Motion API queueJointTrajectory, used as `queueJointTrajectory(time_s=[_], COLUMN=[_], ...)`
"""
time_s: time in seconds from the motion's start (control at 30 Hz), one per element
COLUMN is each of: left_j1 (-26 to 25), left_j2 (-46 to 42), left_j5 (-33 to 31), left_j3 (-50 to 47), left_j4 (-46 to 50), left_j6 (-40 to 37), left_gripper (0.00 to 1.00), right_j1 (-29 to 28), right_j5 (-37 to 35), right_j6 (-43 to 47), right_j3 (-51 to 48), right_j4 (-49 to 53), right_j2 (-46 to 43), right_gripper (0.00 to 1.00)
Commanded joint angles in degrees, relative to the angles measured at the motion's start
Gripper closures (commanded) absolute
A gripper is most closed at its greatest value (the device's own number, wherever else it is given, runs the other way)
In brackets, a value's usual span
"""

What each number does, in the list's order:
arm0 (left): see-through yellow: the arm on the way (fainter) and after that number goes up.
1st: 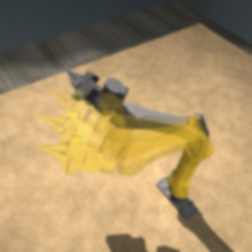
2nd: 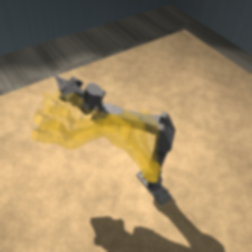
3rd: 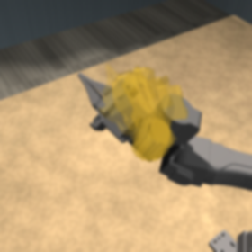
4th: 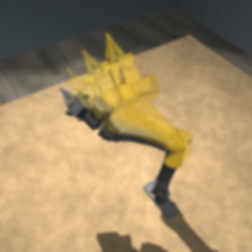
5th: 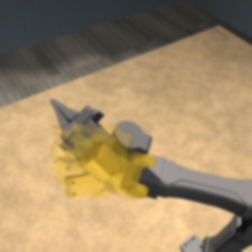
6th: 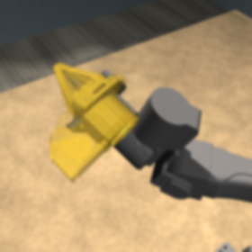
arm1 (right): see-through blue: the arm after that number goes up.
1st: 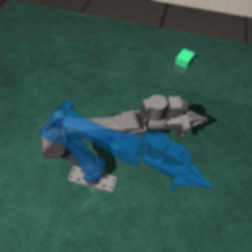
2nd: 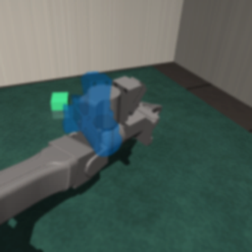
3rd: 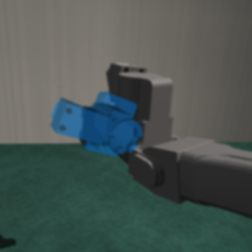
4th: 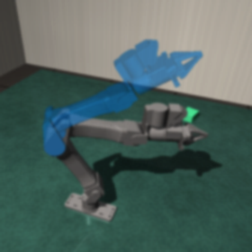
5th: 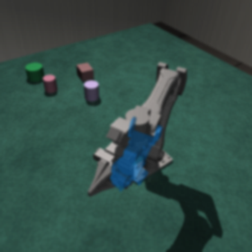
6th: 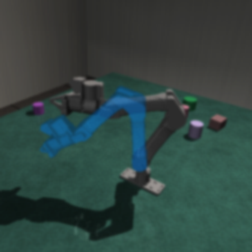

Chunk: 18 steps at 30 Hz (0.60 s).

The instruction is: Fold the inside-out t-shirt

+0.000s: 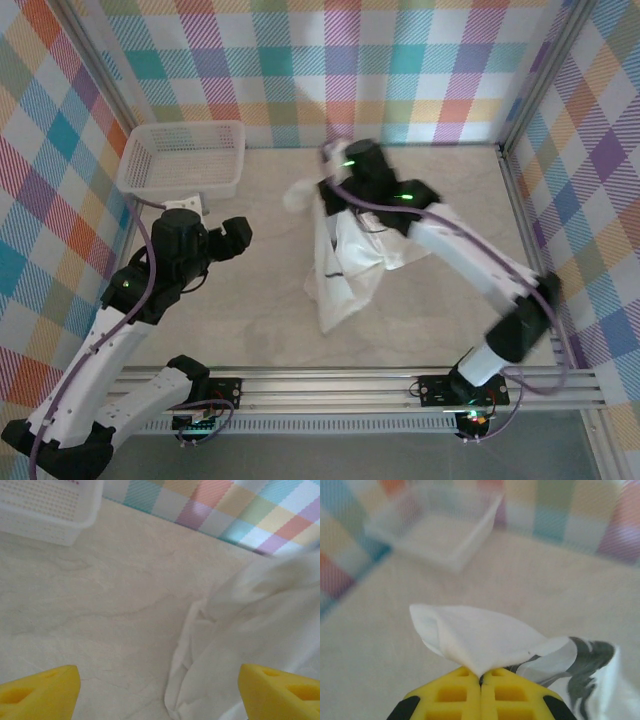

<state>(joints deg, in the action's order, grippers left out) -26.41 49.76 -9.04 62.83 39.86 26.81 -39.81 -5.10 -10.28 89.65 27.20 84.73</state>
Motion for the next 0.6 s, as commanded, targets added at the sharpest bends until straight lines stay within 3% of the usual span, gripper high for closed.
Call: queueJointTrajectory(time_s=[0.0,0.13,0.33,0.37,0.4,0.43,0.57], left_j1=[0.58,0.62,-0.24,-0.87,-1.74,-2.86,-6.72], left_j2=[2.07,7.37,20.65,22.66,24.90,27.04,33.89], left_j5=[4.45,12.93,27.85,28.42,28.34,27.65,24.72], left_j3=[0.85,0.72,2.56,3.22,4.31,5.43,8.16], left_j4=[-3.05,-6.28,-10.54,-10.23,-9.46,-8.35,-7.37], left_j6=[-1.79,-3.53,-5.54,-6.16,-7.10,-8.20,-10.68], left_gripper=[0.18,0.17,0.17,0.17,0.17,0.17,0.17], right_j1=[5.21,10.62,11.68,11.73,11.69,11.69,12.19], right_j5=[2.90,3.66,6.87,6.88,7.11,6.69,-0.63], right_j6=[-6.59,-12.93,-23.18,-24.08,-24.05,-23.52,-22.07], right_j3=[-13.33,-30.27,-47.92,-48.71,-48.66,-48.08,-44.27], right_j4=[-5.33,-2.43,1.28,2.39,3.56,4.90,6.53], right_j2=[-9.62,-16.30,-11.71,-11.11,-10.76,-11.17,-14.90], right_gripper=[1.00,1.00,0.95,0.83,0.64,0.52,0.35])
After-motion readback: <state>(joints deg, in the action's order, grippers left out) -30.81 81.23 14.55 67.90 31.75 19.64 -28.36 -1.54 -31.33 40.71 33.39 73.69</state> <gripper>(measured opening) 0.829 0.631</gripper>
